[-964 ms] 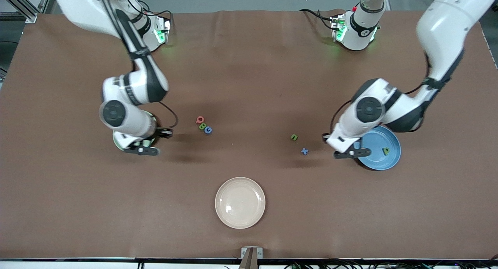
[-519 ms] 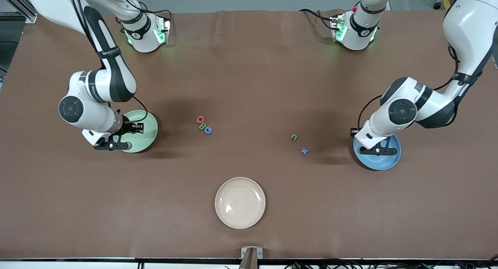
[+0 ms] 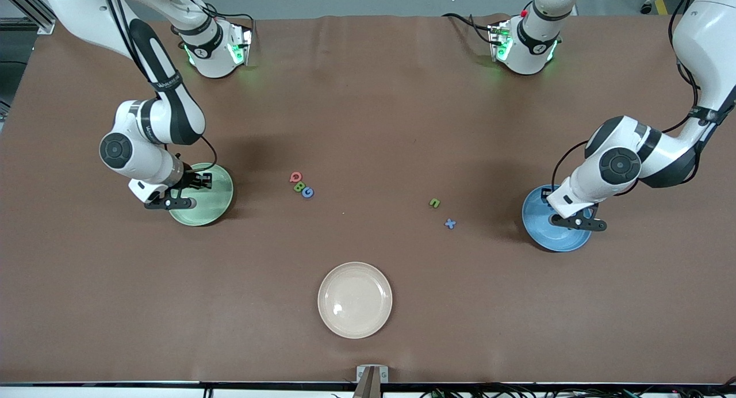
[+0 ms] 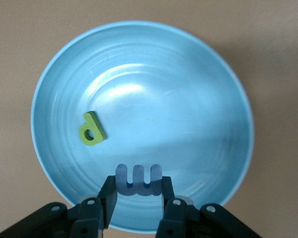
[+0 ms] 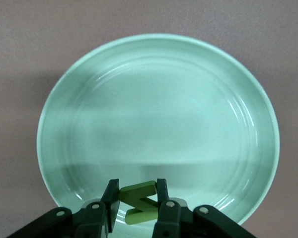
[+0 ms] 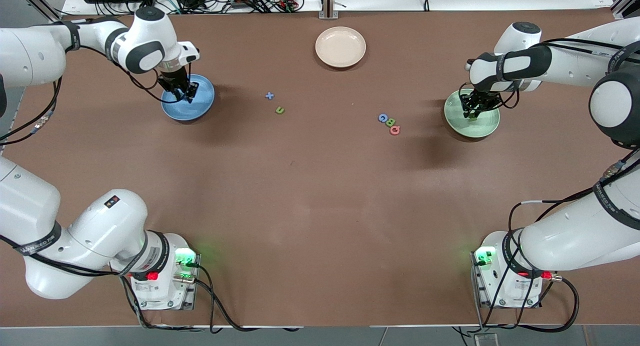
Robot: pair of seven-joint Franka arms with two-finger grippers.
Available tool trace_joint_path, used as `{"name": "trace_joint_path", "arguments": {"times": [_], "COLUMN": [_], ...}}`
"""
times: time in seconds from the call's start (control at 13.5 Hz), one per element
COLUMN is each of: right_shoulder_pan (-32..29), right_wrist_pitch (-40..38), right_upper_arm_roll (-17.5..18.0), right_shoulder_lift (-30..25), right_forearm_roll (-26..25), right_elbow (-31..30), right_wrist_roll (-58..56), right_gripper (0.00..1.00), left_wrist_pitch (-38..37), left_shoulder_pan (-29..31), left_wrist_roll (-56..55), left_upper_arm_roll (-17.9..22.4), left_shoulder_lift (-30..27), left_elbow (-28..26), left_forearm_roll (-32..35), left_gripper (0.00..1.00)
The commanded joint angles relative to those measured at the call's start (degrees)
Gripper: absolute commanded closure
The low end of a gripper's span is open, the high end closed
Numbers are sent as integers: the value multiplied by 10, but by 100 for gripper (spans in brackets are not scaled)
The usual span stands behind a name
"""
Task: Sort upper and lower case letters into plates
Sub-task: 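Place the blue m in the blue plate while the right gripper places M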
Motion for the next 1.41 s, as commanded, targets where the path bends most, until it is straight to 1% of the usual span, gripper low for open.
{"name": "trace_joint_path", "arguments": {"times": [0.0, 0.07, 0.15, 0.22, 0.52, 0.59, 0.89, 0.96, 1.04, 1.11, 1.19, 1.26, 1.33], "right_shoulder_pan": [-11, -11, -11, -12, -2, 16, 109, 126, 141, 157, 169, 177, 184], "right_wrist_pitch": [6, 2, 1, -1, -2, -7, -1, 0, 1, 11, 34, 63, 86], "right_upper_arm_roll": [8, 8, 8, 8, 11, 11, 11, 11, 11, 10, 10, 10, 10], "right_shoulder_lift": [-12, -10, -10, -10, -12, -12, -12, -7, 0, 7, 20, 34, 46], "right_forearm_roll": [6, 6, 6, 6, 7, 7, 8, 9, 13, 17, 17, 18, 18], "right_elbow": [-21, -22, -21, -22, -19, -15, 15, 25, 33, 41, 42, 42, 42], "right_wrist_roll": [-9, -8, -8, -8, 3, 28, 189, 214, 234, 254, 272, 282, 289], "right_gripper": [86, 68, 22, 0, 0, 0, 0, 0, 0, 0, 0, 0, 0], "left_wrist_pitch": [24, 27, 27, 28, 51, 52, 52, 52, 52, 52, 52, 51, 50], "left_shoulder_pan": [17, 23, 24, 28, 28, 29, 28, 28, 28, 27, 26, 25, 24], "left_wrist_roll": [20, 30, 43, 60, 113, 120, 135, 135, 135, 135, 134, 133, 128], "left_upper_arm_roll": [2, 6, 10, 11, 20, 22, 27, 27, 27, 27, 27, 26, 22], "left_shoulder_lift": [1, 3, 5, 9, 16, 18, 19, 19, 19, 19, 19, 15, 12], "left_elbow": [-20, -21, -21, -21, -19, -18, -17, -17, -16, -16, -16, -17, -17], "left_forearm_roll": [23, 31, 40, 44, 54, 55, 55, 55, 54, 54, 54, 54, 54], "left_gripper": [80, 80, 80, 80, 80, 80, 79, 78, 73, 61, 38, 12, 3]}}
